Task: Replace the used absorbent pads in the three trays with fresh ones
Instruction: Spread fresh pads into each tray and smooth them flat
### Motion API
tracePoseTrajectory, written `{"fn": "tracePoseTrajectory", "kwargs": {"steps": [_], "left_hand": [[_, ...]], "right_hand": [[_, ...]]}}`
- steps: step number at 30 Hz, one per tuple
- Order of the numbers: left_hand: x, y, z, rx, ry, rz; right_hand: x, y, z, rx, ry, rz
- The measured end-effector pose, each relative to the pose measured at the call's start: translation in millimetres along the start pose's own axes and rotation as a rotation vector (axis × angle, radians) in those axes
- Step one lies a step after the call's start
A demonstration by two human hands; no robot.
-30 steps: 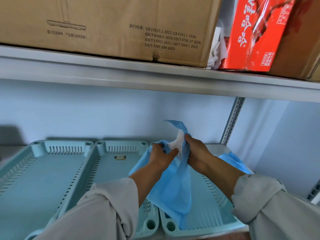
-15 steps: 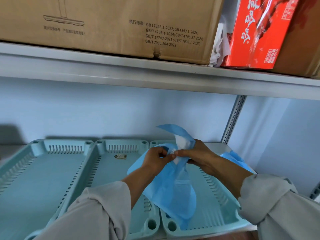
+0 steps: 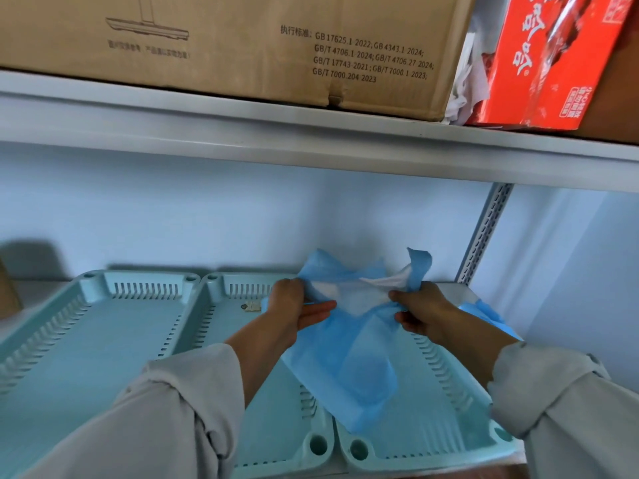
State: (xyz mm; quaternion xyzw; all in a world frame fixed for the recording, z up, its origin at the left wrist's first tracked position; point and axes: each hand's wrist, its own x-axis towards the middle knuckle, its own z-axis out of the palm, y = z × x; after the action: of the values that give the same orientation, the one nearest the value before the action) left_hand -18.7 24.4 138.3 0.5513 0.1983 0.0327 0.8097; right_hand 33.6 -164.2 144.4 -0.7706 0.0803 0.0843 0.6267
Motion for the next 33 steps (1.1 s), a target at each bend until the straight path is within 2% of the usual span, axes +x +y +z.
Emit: {"fn": "tracePoseTrajectory", "kwargs": {"steps": [5,9,12,15,18,23,26,29,31,33], "left_hand": [[12,11,-9,0.201,0.220,0.173],[21,29,-20,0.429,0.279,0.307],[23,48,-37,0.524,0.354,0.322],[21,54,-51,0.671,0.404,0.286],[19,44,-56,0.771,0.340,0.231],[18,9,-58,0.948,0.178,0.189],[18,-11,-57,1.060,0.066,0.144],[17,-28,-53,1.026,-0.054,0.065],[18,-37,-49,1.016,-0.097,0.039],[22,-44,-45,1.033,-0.124,0.027]], "right_hand": [[3,-4,-1,0.151,0.072,0.031],[0,-10,-7,0.151,0.075,0.078],[2,-9,-19,0.121,0.056,0.126],[6,3,-34,-0.023,0.061,0.183],[12,22,-46,-0.064,-0.043,0.183],[10,49,-42,-0.516,-0.245,0.205],[4,60,-32,-0.615,-0.341,0.273],[3,64,-17,-0.748,-0.398,0.310],[-5,56,-8,-1.158,-0.351,0.192],[-9,49,0,-1.548,-0.160,-0.083]]}}
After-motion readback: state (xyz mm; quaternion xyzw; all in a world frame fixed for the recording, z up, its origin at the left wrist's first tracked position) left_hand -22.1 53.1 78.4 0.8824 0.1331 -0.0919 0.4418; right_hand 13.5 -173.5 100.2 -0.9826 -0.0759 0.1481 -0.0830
